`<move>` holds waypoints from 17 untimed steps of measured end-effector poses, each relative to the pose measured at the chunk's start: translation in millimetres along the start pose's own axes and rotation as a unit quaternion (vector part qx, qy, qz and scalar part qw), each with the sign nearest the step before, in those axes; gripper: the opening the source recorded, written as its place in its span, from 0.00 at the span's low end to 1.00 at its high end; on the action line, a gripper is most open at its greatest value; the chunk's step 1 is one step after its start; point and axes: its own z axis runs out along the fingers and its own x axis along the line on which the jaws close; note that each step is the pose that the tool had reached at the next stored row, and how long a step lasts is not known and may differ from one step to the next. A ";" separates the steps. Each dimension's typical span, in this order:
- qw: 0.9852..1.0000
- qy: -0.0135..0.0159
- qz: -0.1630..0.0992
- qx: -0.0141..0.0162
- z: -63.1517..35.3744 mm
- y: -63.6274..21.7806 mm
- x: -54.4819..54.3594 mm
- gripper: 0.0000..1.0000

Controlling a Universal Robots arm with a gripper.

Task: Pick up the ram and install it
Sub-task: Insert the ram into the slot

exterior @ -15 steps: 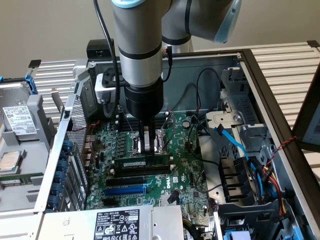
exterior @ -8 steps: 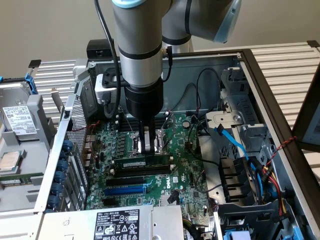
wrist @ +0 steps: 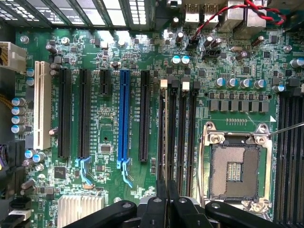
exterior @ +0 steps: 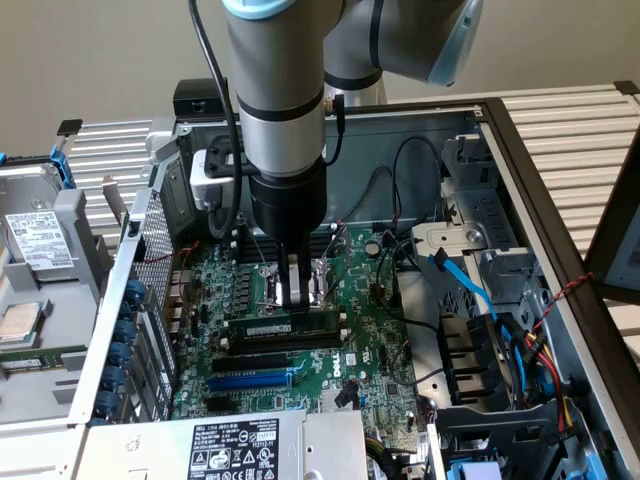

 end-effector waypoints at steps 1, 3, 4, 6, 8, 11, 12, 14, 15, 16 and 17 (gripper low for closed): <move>1.000 0.000 0.000 0.000 0.2 0.0 0.0 0.12; 1.000 0.000 0.000 0.000 0.6 0.0 0.0 0.12; 1.000 0.000 0.000 0.000 0.8 0.1 0.0 0.12; 1.000 0.000 0.000 0.000 0.9 0.1 0.0 0.12; 1.000 0.000 0.000 0.000 1.0 0.2 0.0 0.12; 1.000 0.000 0.000 0.000 1.0 0.2 0.0 0.12; 1.000 0.000 0.000 0.000 1.0 0.2 0.0 0.12; 1.000 0.000 0.000 0.000 1.0 0.2 0.0 0.12; 1.000 0.000 0.000 0.000 1.0 0.1 0.0 0.12; 1.000 0.000 0.000 0.000 1.0 0.2 0.0 0.12; 1.000 0.000 0.000 0.000 1.0 0.2 0.0 0.12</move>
